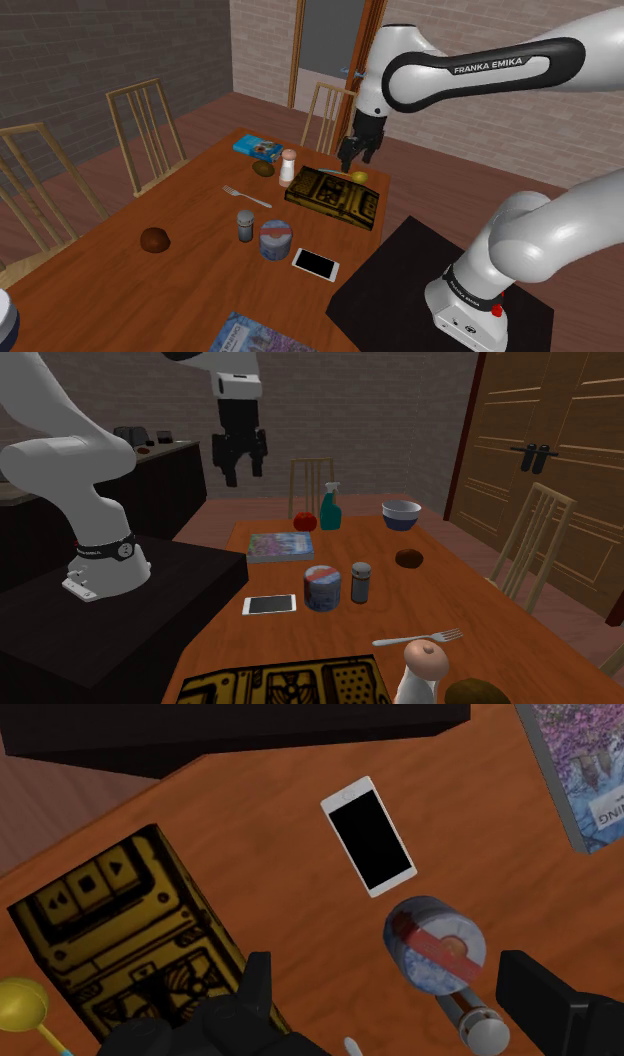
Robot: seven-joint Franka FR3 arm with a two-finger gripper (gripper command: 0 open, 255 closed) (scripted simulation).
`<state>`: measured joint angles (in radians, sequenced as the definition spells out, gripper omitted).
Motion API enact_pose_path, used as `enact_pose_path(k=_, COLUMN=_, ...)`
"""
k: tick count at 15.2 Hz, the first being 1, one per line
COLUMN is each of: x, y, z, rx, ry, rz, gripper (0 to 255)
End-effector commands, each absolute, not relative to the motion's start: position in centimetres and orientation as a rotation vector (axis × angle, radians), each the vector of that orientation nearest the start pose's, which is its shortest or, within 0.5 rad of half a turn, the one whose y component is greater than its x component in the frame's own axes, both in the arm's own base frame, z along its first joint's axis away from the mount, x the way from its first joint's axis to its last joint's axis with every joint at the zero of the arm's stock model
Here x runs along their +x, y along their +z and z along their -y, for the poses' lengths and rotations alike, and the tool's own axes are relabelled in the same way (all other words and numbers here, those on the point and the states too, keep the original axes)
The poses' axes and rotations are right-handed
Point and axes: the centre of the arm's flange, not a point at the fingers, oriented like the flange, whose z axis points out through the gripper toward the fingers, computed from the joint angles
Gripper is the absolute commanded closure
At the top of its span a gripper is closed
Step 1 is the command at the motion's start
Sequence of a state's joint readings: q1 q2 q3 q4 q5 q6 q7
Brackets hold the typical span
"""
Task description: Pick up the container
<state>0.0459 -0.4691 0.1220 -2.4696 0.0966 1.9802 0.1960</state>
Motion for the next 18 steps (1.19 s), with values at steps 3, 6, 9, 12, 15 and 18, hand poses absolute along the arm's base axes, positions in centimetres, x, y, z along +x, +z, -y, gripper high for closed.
enact_pose_path(k=3, x=42.3, y=42.3, z=-10.5, rx=-3.126, ry=0.027, rz=-0.13, gripper=0)
enact_pose_path(k=6, x=44.3, y=39.6, z=-12.7, rx=-3.139, ry=0.016, rz=-0.132, gripper=0)
enact_pose_path(k=9, x=46.3, y=36.9, z=-14.9, rx=-3.151, ry=0.006, rz=-0.134, gripper=0)
enact_pose_path(k=12, x=48.4, y=34.2, z=-17.0, rx=-3.164, ry=-0.004, rz=-0.137, gripper=0)
enact_pose_path(k=15, x=50.5, y=31.4, z=-19.1, rx=-3.177, ry=-0.015, rz=-0.139, gripper=0)
enact_pose_path(k=18, x=52.6, y=28.7, z=-21.1, rx=-3.189, ry=-0.025, rz=-0.141, gripper=0)
